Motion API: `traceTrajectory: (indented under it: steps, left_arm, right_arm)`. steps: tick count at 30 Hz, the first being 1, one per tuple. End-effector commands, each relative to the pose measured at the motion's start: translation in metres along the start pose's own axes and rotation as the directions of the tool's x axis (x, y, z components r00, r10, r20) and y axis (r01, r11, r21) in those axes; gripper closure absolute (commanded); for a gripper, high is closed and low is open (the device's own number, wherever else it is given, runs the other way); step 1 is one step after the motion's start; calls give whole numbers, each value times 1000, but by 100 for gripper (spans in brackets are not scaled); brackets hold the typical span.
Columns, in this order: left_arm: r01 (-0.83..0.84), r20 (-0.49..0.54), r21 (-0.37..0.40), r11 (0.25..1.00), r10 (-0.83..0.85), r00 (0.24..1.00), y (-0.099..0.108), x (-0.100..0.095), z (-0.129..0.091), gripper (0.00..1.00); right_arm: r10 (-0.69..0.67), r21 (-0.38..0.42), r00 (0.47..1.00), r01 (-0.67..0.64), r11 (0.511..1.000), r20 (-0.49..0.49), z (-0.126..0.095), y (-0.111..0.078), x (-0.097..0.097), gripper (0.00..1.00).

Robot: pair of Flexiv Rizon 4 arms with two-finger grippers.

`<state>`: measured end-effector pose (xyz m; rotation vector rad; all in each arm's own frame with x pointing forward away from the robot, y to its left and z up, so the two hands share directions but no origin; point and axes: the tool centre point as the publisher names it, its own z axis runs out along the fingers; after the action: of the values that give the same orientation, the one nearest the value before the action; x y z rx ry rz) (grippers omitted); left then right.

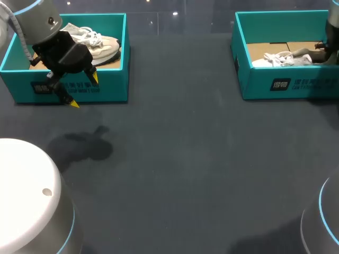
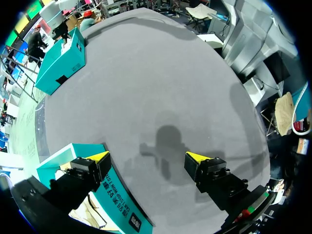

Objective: Take the shoe out of the shoebox, open the shoe tongue, remove and reinsert the insole, then place the shoe into the shoebox

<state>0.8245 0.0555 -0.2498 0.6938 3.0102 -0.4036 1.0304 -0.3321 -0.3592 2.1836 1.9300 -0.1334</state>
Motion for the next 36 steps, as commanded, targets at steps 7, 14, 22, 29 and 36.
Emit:
traceTrajectory:
  steps: [7, 14, 22, 29, 36]
  left_arm:
    - [-1, -1, -2, 1000, 1, 1000, 0, 0, 0, 0]
    - [-1, -1, -2, 1000, 1, 1000, 0, 0, 0, 0]
    - [-1, -1, -2, 1000, 1, 1000, 0, 0, 0, 0]
    - [-1, -1, -2, 1000, 1, 1000, 0, 0, 0, 0]
    - [-1, -1, -2, 1000, 1, 1000, 0, 0, 0, 0]
  right_arm:
    - [43, 8, 999, -43, 999, -15, 4, -2, -3, 100]
    - [49, -21, 998, -48, 999, 27, -15, -4, -15, 100]
    - [21, -14, 998, -20, 1000, 59, -12, -3, -16, 100]
    - [-11, 8, 1000, 11, 1000, 7, 5, -2, -8, 100]
    - [-33, 24, 999, 34, 999, -30, 15, -5, -1, 100]
